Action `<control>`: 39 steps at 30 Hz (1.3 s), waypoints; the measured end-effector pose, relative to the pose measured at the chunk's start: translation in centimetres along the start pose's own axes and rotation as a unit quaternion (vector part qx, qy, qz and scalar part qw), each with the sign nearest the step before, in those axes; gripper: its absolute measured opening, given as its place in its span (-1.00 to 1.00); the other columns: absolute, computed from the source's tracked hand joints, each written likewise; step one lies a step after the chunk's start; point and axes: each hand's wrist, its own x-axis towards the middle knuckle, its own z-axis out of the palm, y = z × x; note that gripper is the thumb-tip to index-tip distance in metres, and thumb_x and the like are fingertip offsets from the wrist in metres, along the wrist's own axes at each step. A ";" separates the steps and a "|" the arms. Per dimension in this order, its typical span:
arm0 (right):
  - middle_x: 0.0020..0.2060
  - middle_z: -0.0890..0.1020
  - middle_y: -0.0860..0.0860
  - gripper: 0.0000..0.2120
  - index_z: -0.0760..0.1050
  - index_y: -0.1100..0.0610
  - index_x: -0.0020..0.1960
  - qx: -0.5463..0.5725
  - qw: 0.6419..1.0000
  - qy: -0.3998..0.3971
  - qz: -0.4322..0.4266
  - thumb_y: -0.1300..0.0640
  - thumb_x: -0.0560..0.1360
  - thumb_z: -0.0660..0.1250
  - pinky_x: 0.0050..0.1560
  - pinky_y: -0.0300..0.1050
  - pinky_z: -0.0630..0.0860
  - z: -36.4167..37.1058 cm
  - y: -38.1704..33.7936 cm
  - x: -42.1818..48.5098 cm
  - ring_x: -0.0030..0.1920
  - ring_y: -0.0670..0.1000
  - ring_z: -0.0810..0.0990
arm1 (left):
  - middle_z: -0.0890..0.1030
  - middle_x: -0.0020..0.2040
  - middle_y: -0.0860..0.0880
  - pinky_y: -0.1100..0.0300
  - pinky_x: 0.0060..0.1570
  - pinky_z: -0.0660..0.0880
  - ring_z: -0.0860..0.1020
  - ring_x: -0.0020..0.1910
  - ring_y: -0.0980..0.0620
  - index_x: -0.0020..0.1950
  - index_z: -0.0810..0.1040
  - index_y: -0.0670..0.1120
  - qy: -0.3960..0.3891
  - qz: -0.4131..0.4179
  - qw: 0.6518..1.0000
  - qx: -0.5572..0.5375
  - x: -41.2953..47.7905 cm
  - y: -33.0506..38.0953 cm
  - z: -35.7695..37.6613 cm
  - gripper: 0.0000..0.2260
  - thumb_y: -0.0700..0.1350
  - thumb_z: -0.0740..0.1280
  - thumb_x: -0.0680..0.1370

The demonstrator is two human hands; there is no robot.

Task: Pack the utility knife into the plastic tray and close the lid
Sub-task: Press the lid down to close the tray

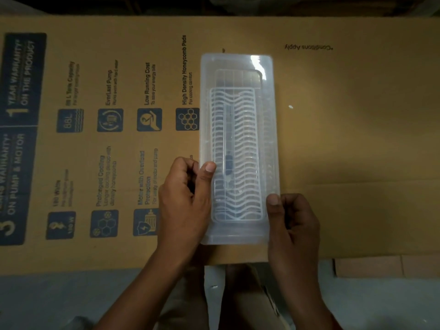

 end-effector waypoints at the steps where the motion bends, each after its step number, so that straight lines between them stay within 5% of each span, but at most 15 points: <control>1: -0.37 0.55 -0.01 -0.65 0.46 0.13 -0.21 0.002 1.000 -0.001 0.001 -0.15 0.53 0.30 -0.38 -0.40 0.37 0.1 0.1 0.0 -0.38 -0.19 0.49 | 0.35 -0.47 0.10 0.40 -0.46 0.25 0.37 -0.48 0.17 -0.20 0.43 -0.13 0.006 0.003 1.000 0.000 -0.1 0.0 0.1 -0.65 0.14 0.24 0.57; 10: -0.39 0.49 0.17 -0.53 0.40 0.20 -0.26 -0.021 0.999 -0.011 -0.023 -0.22 0.49 0.23 -0.40 -0.19 0.37 0.3 0.7 0.9 -0.40 0.00 0.43 | 0.29 -0.46 0.07 0.32 -0.48 0.21 0.28 -0.48 0.13 -0.32 0.33 -0.21 0.010 0.012 1.000 0.009 0.8 -0.5 0.9 -0.56 0.10 0.19 0.59; 15: -0.46 0.42 0.12 -0.51 0.38 0.25 -0.31 -0.030 0.999 -0.020 -0.036 -0.15 0.52 0.30 -0.39 -0.29 0.33 0.4 -0.3 3.9 -0.43 -0.12 0.38 | 0.28 -0.51 0.08 0.35 -0.51 0.20 0.27 -0.51 0.14 -0.41 0.29 -0.11 0.000 0.006 1.000 0.017 2.4 0.0 0.7 -0.61 0.02 0.24 0.57; 18: -0.42 0.52 0.15 -0.59 0.44 0.22 -0.28 -0.029 0.998 -0.011 -0.052 -0.11 0.53 0.29 -0.38 -0.15 0.41 1.0 -2.0 7.1 -0.41 -0.06 0.45 | 0.35 -0.50 0.09 0.35 -0.47 0.27 0.31 -0.50 0.16 -0.39 0.36 -0.06 0.001 -0.009 1.000 0.005 4.1 0.4 0.5 -0.67 0.04 0.28 0.52; 23: -0.22 0.67 -0.03 -0.64 0.58 0.17 -0.04 -0.007 0.997 -0.016 -0.070 -0.13 0.55 0.26 -0.33 -0.22 0.52 3.0 -6.4 13.3 -0.30 -0.14 0.63 | 0.42 -0.37 0.08 0.43 -0.47 0.28 0.38 -0.40 0.15 -0.27 0.43 -0.05 0.050 -0.018 0.998 0.016 10.0 2.8 1.2 -0.68 0.10 0.22 0.61; 27: -0.19 0.67 0.13 -0.56 0.52 0.31 -0.10 0.066 0.996 -0.045 0.032 -0.12 0.50 0.32 -0.23 0.10 0.65 5.2 -8.4 18.5 -0.27 0.07 0.65 | 0.38 -0.40 0.07 0.32 -0.44 0.29 0.37 -0.42 0.15 -0.37 0.31 0.00 0.067 -0.040 0.997 -0.008 15.4 4.4 2.8 -0.61 0.13 0.20 0.61; 29: -0.25 0.55 0.13 -0.69 0.45 0.20 -0.17 0.083 0.995 -0.037 0.049 -0.06 0.49 0.36 -0.07 0.29 0.62 6.1 -8.9 19.7 -0.26 0.12 0.56 | 0.33 -0.42 0.06 0.22 -0.43 0.25 0.32 -0.45 0.13 -0.39 0.27 -0.02 0.070 -0.056 0.996 -0.019 17.0 4.4 3.5 -0.59 0.11 0.23 0.60; 34: -0.26 0.52 0.12 -0.80 0.43 0.14 -0.21 0.111 0.992 -0.011 0.062 0.07 0.52 0.36 -0.05 0.18 0.61 7.2 -8.4 20.1 -0.25 0.07 0.52 | 0.36 -0.40 0.04 0.19 -0.32 0.29 0.36 -0.39 0.07 -0.32 0.38 -0.08 0.058 -0.077 0.993 -0.064 18.0 3.4 4.5 -0.66 0.07 0.24 0.58; 39: -0.28 0.51 0.11 -0.75 0.40 0.11 -0.27 0.086 0.995 -0.008 0.038 0.05 0.55 0.31 -0.25 -0.05 0.53 7.3 -7.9 19.9 -0.28 0.04 0.49 | 0.40 -0.37 -0.05 0.10 -0.29 0.30 0.38 -0.34 0.00 -0.27 0.45 -0.14 0.054 -0.070 0.994 -0.064 17.6 3.2 4.7 -0.66 0.07 0.20 0.58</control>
